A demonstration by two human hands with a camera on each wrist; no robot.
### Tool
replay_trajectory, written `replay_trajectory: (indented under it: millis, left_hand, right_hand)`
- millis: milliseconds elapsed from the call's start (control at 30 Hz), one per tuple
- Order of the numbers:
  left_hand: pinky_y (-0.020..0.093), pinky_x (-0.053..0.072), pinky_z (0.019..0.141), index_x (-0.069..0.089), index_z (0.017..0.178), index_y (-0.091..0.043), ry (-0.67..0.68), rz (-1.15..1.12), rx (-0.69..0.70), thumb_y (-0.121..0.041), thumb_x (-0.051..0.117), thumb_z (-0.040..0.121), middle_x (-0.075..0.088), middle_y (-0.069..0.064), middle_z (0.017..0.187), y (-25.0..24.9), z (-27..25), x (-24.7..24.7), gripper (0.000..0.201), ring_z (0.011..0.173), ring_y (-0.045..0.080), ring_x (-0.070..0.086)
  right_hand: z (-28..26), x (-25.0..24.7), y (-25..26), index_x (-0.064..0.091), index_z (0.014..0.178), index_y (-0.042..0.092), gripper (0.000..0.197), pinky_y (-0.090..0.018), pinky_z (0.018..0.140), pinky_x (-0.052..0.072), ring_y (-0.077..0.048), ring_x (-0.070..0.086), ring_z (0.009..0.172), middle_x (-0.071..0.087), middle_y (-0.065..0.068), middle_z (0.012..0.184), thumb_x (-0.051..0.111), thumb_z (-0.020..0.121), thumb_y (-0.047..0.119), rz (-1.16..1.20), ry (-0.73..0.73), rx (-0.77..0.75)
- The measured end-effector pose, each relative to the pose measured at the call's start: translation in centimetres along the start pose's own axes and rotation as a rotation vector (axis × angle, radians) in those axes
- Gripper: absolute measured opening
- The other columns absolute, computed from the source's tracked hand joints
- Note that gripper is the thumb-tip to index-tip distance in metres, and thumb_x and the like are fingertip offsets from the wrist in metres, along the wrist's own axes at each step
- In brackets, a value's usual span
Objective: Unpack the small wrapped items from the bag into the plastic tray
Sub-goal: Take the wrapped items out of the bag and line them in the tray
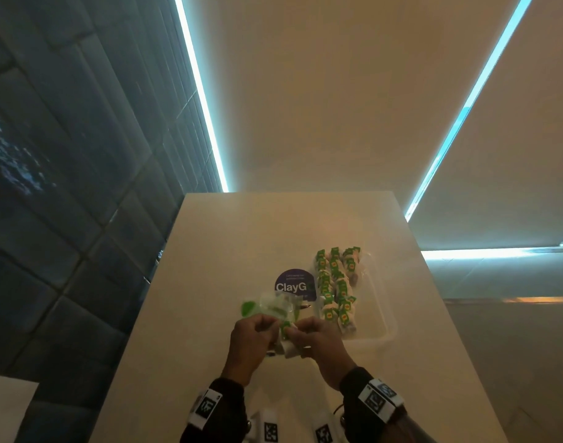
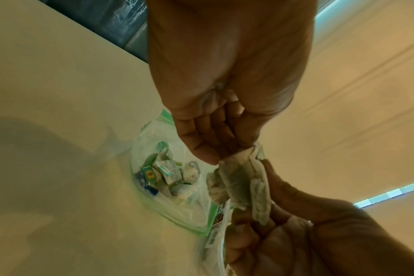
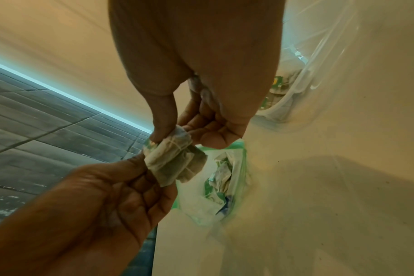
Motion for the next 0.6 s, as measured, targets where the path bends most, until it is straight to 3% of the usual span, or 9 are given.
replay_trajectory:
  millis: [67,200,300,400,600]
  left_hand:
    - [0.034,0.061,0.070,0.075,0.086,-0.018,0.005,-0.022,-0.004,-0.014,0.071,0.086,0.076,0.001,0.084,0.0,0.0,0.1,0.006,0.082,0.022,0.073]
    - [0.044,0.061,0.076,0.076,0.086,-0.017,0.002,-0.096,-0.010,-0.022,0.071,0.087,0.076,0.003,0.084,-0.4,-0.2,0.2,0.008,0.083,0.026,0.073]
    - [0.039,0.059,0.072,0.073,0.094,-0.018,0.115,-0.033,-0.016,-0.026,0.068,0.089,0.075,0.001,0.089,-0.8,-0.9,1.3,0.011,0.083,0.020,0.071]
    - [0.029,0.057,0.065,0.064,0.104,-0.011,0.292,0.017,-0.049,-0.023,0.059,0.096,0.073,0.010,0.098,-0.5,-1.6,2.9,0.016,0.083,0.023,0.070]
    - [0.022,0.041,0.052,0.057,0.086,-0.018,0.199,0.132,-0.001,-0.022,0.044,0.101,0.062,0.007,0.078,-0.5,-0.9,3.0,0.020,0.060,0.013,0.056]
  right_hand:
    - [-0.1,0.1,-0.1,0.067,0.101,0.002,0.022,-0.035,0.066,0.049,-0.027,0.066,0.079,0.071,-0.012,0.089,0.073,0.083,0.012,0.004,0.009,0.013]
    - [-0.3,0.2,-0.2,0.068,0.094,-0.002,0.018,-0.037,0.069,0.045,-0.029,0.061,0.080,0.069,-0.015,0.086,0.069,0.087,0.014,0.007,0.009,-0.005]
    - [-0.3,0.0,0.1,0.069,0.094,-0.002,0.019,-0.041,0.076,0.048,-0.031,0.063,0.082,0.070,-0.022,0.092,0.068,0.088,0.016,0.063,-0.019,-0.026]
    - [-0.3,0.1,0.4,0.069,0.094,-0.004,0.022,-0.042,0.077,0.051,-0.030,0.065,0.080,0.069,-0.027,0.095,0.067,0.089,0.017,0.081,-0.037,-0.055]
    - [-0.7,0.3,0.5,0.077,0.091,0.009,0.019,-0.046,0.073,0.050,-0.031,0.063,0.082,0.072,-0.020,0.094,0.065,0.091,0.024,0.073,-0.082,-0.093]
Point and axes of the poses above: each hand's wrist, its own z-axis towards the middle knuckle, its own x-axis out of the palm, y = z × x, the point moved 6 cm from there along z, towards the middle knuckle
